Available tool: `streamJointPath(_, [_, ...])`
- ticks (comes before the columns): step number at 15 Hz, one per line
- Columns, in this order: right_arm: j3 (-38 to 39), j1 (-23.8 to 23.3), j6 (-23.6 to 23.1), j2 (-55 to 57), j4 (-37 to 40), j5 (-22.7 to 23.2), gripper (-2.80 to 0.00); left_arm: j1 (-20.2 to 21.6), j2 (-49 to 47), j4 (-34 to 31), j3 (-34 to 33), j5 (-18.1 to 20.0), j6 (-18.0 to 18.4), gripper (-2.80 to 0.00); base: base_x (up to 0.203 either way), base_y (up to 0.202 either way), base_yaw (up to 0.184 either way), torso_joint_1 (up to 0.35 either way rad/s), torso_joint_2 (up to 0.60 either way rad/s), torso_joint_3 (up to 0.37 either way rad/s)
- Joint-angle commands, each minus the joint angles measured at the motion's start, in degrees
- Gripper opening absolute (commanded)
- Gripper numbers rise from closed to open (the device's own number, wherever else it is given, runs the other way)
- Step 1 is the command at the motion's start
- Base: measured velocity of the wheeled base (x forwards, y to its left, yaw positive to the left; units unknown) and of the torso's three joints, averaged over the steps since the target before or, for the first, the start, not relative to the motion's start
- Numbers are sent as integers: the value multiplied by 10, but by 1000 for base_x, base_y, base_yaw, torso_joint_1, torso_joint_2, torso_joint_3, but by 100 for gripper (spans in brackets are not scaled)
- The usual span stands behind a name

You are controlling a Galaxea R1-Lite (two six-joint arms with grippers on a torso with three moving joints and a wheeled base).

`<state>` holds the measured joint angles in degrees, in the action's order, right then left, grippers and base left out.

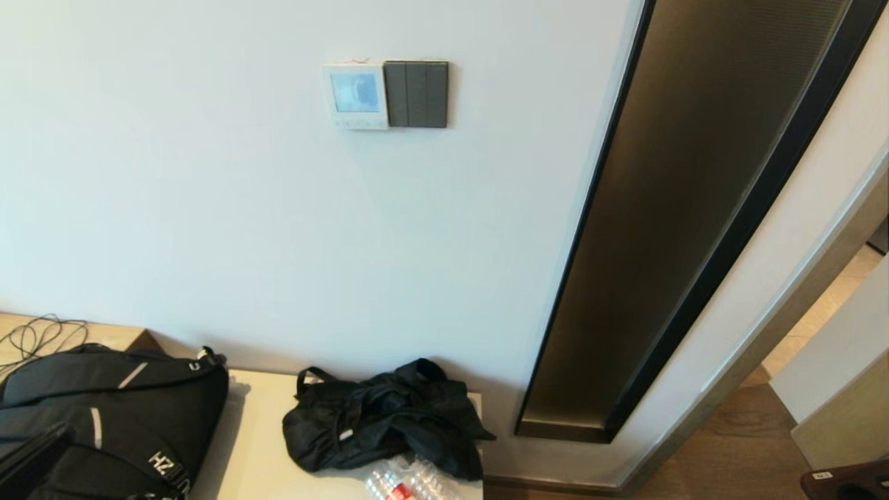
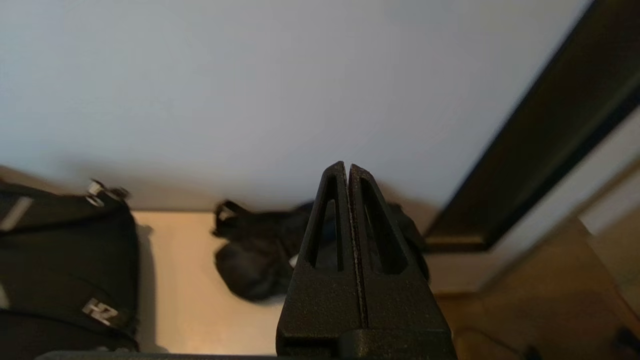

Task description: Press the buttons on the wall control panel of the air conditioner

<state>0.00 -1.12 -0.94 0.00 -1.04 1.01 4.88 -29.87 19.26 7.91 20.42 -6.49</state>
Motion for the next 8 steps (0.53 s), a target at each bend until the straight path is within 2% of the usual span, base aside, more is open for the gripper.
streamJointPath(1, [0, 0, 0, 1, 0, 0, -280, -7, 89, -96, -7, 54, 4, -280, 0, 0, 0, 0, 0, 0])
streamJointPath(3, [1, 0, 0, 1, 0, 0, -280, -54, 121, -129, -9, 59, 7, -280, 0, 0, 0, 0, 0, 0])
streamJointPath(6, [1, 0, 0, 1, 0, 0, -280, -62, 172, -142, -37, 54, 11, -280, 0, 0, 0, 0, 0, 0])
streamJointPath(8, [0, 0, 0, 1, 0, 0, -280, -59, 190, -141, -63, 9, 21, -280, 0, 0, 0, 0, 0, 0])
